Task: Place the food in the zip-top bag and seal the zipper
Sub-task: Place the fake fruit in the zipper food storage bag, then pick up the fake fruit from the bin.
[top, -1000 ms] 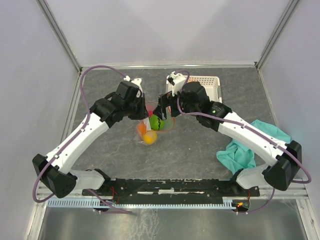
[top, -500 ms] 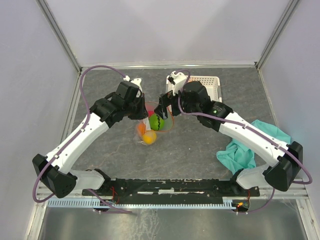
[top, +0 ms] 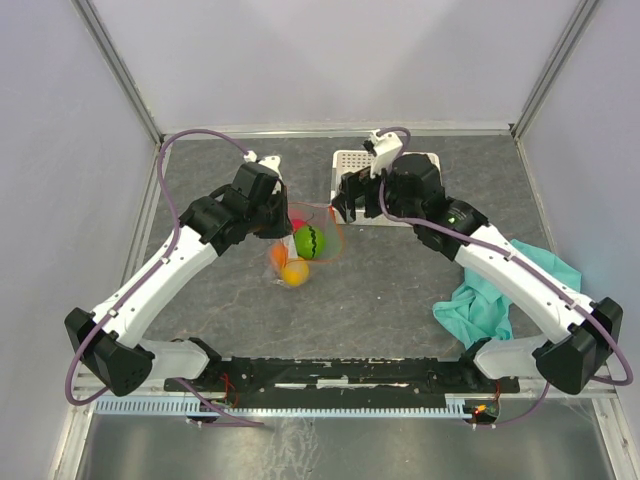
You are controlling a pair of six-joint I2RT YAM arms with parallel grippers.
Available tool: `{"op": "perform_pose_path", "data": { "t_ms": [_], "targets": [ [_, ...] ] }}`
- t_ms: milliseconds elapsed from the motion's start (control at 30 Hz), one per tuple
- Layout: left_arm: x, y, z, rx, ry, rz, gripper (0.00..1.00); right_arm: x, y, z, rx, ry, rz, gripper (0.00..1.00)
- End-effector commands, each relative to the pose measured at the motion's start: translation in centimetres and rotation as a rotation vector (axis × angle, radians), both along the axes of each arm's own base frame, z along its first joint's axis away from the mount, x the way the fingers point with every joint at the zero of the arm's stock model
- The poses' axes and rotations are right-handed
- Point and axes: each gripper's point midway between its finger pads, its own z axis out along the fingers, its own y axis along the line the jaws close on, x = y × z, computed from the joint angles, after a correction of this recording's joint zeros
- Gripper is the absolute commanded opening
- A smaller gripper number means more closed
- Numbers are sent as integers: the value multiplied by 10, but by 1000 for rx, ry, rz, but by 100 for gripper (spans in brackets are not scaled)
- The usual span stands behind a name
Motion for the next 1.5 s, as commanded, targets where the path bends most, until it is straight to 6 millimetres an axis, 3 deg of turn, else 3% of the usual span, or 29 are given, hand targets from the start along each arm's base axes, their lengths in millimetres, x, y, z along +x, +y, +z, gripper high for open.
{"op": "perform_pose_path", "data": {
  "t_ms": [0, 467, 1467],
  "targets": [
    [5, 10, 23, 12, -89, 19, 3, 14, -22, 15, 30, -63, -68, 99],
    [5, 17, 13, 57, -64, 43, 3, 54, -65, -17, 26, 7, -204, 99],
    [12, 24, 5, 107, -48, 78, 3, 104, -102, -81, -130, 73, -402, 99]
  ]
}}
